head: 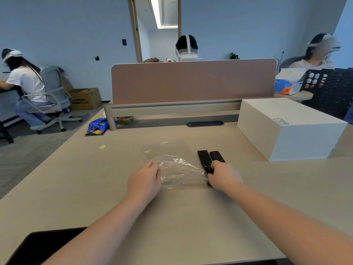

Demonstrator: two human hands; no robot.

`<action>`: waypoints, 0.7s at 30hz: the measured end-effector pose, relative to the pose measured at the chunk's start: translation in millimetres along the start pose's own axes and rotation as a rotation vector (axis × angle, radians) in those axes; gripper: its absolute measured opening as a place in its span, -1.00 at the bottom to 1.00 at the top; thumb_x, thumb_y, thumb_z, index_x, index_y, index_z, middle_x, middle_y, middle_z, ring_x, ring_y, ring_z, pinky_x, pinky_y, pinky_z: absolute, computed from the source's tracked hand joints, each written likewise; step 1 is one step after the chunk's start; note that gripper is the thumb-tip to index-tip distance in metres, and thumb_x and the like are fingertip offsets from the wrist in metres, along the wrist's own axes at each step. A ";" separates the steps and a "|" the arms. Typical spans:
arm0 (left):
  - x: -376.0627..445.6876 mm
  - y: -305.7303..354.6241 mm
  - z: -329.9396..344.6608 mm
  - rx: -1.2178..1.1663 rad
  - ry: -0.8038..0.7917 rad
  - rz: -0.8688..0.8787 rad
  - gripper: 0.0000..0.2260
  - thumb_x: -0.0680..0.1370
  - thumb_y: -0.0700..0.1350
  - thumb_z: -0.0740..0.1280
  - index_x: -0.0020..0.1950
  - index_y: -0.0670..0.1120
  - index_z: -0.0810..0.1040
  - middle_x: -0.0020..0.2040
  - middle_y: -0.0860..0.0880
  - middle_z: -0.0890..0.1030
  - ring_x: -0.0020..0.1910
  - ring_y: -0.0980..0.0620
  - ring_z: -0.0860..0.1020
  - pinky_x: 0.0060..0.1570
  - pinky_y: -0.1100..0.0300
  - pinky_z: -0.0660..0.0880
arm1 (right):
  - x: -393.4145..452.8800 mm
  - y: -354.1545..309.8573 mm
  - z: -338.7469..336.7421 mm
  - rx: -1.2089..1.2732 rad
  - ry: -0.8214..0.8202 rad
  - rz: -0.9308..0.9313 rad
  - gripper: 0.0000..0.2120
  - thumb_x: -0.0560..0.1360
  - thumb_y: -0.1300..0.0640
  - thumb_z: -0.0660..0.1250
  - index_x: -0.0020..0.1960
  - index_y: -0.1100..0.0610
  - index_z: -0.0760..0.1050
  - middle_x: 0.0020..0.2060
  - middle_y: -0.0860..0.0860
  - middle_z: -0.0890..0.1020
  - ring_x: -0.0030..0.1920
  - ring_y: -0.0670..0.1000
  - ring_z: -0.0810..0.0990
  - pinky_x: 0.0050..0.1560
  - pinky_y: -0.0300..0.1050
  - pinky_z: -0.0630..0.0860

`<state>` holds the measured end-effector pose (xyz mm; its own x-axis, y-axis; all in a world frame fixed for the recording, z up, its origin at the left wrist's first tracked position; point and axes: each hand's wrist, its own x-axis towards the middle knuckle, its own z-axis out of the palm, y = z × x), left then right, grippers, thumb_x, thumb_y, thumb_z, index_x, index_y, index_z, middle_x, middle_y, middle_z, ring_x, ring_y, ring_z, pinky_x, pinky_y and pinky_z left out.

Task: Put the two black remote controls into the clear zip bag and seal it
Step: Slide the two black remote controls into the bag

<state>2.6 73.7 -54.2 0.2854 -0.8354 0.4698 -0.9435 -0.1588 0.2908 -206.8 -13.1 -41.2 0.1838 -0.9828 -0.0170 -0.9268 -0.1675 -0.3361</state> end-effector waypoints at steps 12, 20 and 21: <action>0.9 -2.9 -1.6 -0.024 -0.047 -0.014 -0.81 0.55 -0.13 0.22 -0.15 -0.18 0.56 -0.14 -0.13 0.58 -0.11 -0.20 0.55 -0.28 0.06 0.41 | -4.7 -13.2 -3.6 0.024 0.020 0.050 -0.75 0.49 0.20 0.22 0.16 0.20 0.40 0.04 0.12 0.61 0.01 0.16 0.59 -0.16 -0.10 0.45; 6.7 7.6 -1.6 0.010 -0.137 -0.008 -0.79 0.56 -0.08 0.19 -0.07 -0.15 0.58 -0.06 -0.13 0.63 -0.01 -0.17 0.55 -0.10 0.05 0.46 | -15.2 -13.8 -33.6 0.475 0.209 -0.054 -0.85 0.51 0.19 0.26 0.05 0.18 0.52 -0.16 0.12 0.60 -0.10 0.18 0.57 -0.30 -0.16 0.46; 8.0 9.6 -2.2 0.022 -0.152 -0.012 -0.79 0.56 -0.08 0.19 -0.09 -0.15 0.57 -0.06 -0.13 0.63 -0.02 -0.17 0.55 -0.11 0.06 0.45 | -22.1 -17.0 -38.6 0.550 0.203 -0.084 -0.80 0.52 0.19 0.29 0.12 0.19 0.53 -0.08 0.16 0.64 -0.01 0.20 0.59 -0.15 -0.10 0.51</action>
<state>-3.9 66.7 -45.8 0.2693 -0.9031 0.3344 -0.9442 -0.1793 0.2763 -207.7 8.4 1.2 0.1325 -0.9722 0.1931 -0.5961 -0.2338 -0.7681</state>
